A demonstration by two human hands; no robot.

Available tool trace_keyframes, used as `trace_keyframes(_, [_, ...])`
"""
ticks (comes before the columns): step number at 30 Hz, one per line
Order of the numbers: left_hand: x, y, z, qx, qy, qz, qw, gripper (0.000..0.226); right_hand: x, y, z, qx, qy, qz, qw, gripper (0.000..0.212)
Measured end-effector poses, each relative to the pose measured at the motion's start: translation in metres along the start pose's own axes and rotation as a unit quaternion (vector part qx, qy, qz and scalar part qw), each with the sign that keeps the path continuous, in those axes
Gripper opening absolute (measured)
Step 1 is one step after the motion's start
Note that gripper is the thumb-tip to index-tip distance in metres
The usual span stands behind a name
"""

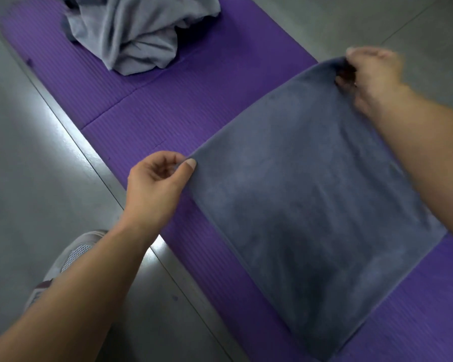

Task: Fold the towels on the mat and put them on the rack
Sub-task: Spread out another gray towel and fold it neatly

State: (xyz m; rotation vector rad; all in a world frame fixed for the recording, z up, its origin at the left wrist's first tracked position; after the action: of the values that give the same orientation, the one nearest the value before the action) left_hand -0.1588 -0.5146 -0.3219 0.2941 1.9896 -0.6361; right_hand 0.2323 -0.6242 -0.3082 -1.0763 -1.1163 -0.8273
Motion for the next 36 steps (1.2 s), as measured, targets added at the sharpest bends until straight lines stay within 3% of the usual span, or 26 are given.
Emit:
trace_keyframes(2, [-0.009,-0.025,0.001,0.034,-0.008,0.041,0.999,0.007,0.023,-0.014,-0.017,-0.004,0.025,0.019,0.999,0.021])
trace_keyframes(5, [-0.005,-0.068,0.016,0.083,0.061,0.101,0.990,0.013,0.039,-0.035,-0.077,-0.024,-0.032,0.045,0.998,0.016])
trace_keyframes(10, [0.012,-0.142,0.062,0.201,0.170,0.221,0.939,0.007,0.021,-0.078,-0.197,-0.083,-0.128,0.072,0.986,0.029])
trace_keyframes(15, [0.046,-0.205,0.111,0.264,0.236,0.254,0.900,0.015,-0.014,-0.102,-0.276,-0.148,-0.169,0.047,0.973,0.028])
trace_keyframes(18, [0.064,-0.231,0.136,0.260,0.282,0.300,0.873,0.017,-0.039,-0.106,-0.307,-0.188,-0.196,0.023,0.962,0.029])
trace_keyframes(25, [0.085,-0.253,0.156,0.206,0.352,0.327,0.853,0.018,-0.073,-0.115,-0.328,-0.197,-0.223,0.008,0.955,0.019])
trace_keyframes(29, [0.086,-0.258,0.159,0.221,0.371,0.351,0.831,0.027,-0.081,-0.115,-0.332,-0.220,-0.202,0.001,0.954,0.022])
trace_keyframes(31, [0.083,-0.254,0.157,0.226,0.384,0.358,0.821,0.034,-0.083,-0.121,-0.331,-0.201,-0.264,-0.006,0.943,0.026])
trace_keyframes(33, [0.075,-0.241,0.154,0.196,0.390,0.359,0.825,0.035,-0.081,-0.137,-0.320,-0.144,-0.409,-0.045,0.900,0.037])
trace_keyframes(36, [0.060,-0.210,0.156,0.149,0.430,0.346,0.821,0.041,-0.091,-0.179,-0.276,0.019,-0.544,-0.123,0.830,0.052])
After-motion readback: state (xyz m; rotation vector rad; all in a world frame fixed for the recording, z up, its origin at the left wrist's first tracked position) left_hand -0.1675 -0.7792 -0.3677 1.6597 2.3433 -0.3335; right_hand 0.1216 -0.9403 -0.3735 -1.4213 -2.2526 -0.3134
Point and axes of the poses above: each hand's wrist, its own y-axis towards the middle knuckle, its own z-axis out of the palm, x = y × z, the point moved 2 cm from there along y, towards the middle knuckle, and after that the axes turned 12 degrees about y, right-handed, at the moved point
